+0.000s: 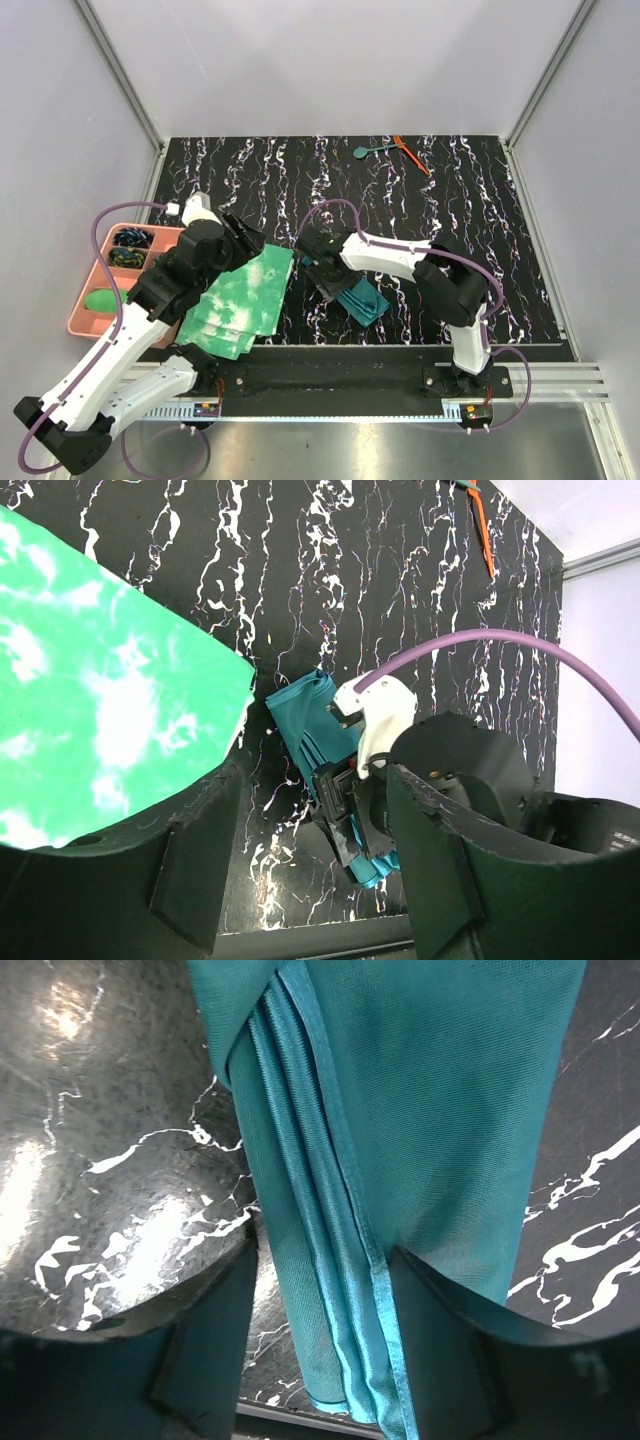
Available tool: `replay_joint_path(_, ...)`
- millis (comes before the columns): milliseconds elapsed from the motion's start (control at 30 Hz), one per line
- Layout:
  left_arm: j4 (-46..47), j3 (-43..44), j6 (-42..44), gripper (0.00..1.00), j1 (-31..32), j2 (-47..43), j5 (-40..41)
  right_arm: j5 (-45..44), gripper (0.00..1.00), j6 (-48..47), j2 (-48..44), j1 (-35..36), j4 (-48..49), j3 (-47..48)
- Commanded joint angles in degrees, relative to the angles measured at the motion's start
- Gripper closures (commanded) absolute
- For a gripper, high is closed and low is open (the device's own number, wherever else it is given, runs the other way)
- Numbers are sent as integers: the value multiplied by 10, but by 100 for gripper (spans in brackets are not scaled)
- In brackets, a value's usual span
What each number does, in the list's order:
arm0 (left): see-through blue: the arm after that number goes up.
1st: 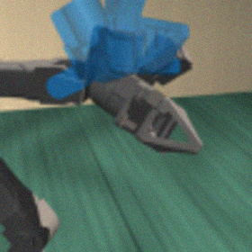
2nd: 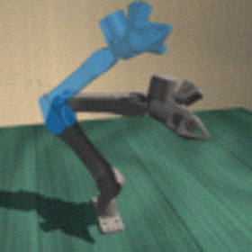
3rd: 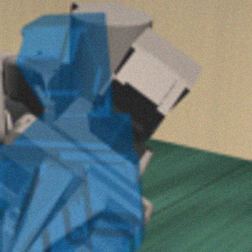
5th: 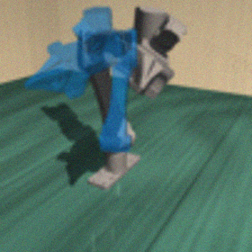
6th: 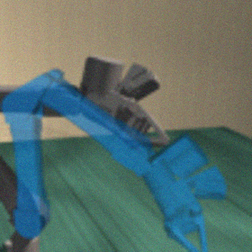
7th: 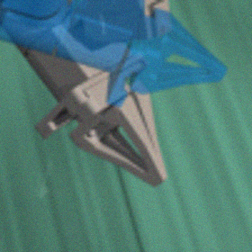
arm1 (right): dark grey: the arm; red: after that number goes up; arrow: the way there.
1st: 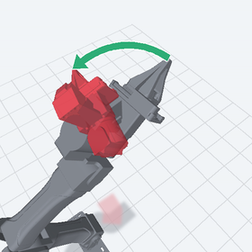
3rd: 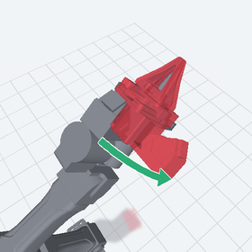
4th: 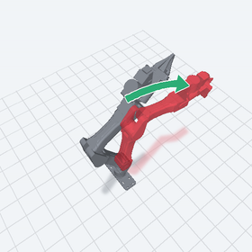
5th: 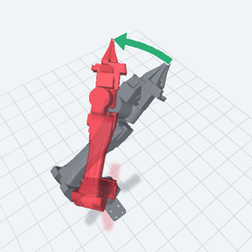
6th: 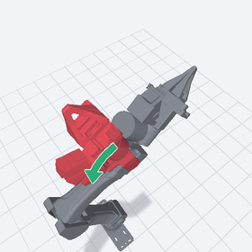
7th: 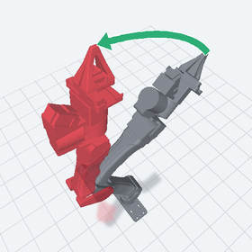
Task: Fold the napkin into a case and place the utensils inside
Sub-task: Pick up the smaller rectangle-folded napkin from the center of the board.
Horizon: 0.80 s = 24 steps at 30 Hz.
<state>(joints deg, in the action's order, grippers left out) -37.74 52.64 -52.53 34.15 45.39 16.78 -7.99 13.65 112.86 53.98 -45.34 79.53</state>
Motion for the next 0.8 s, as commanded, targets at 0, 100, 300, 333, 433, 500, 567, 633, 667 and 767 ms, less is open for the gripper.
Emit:
replay_joint_path(0, 14, 3, 8, 37, -1, -1, 12, -33, 38, -2, 3, 17, -11, 27)
replay_joint_path(100, 14, 4, 9, 37, -2, 1, 12, -49, 42, 8, 12, 28, -17, 26)
replay_joint_path(300, 15, 1, 9, 37, -2, 8, 8, -98, 50, 27, 30, 38, -14, 11)
replay_joint_path(333, 15, 0, 9, 37, -2, 8, 8, -104, 52, 28, 32, 39, -14, 11)
replay_joint_path(433, 15, -2, 11, 37, -2, 9, 6, -115, 63, 30, 27, 39, -9, 6)
replay_joint_path(500, 14, -2, 11, 37, -2, 8, 8, -116, 81, 30, 25, 39, -8, 12)
replay_joint_path(567, 15, -3, 10, 37, -2, 8, 8, -110, 91, 30, 22, 39, -9, 20)
replay_joint_path(633, 15, -5, 12, 37, -3, 11, 7, -99, 96, 31, 13, 39, -10, 27)
replay_joint_path(667, 16, -6, 12, 37, -2, 11, 6, -84, 99, 32, 10, 39, -10, 33)
replay_joint_path(767, 20, -10, 18, 37, -3, 15, 4, -49, 100, 38, -14, 38, -6, 47)
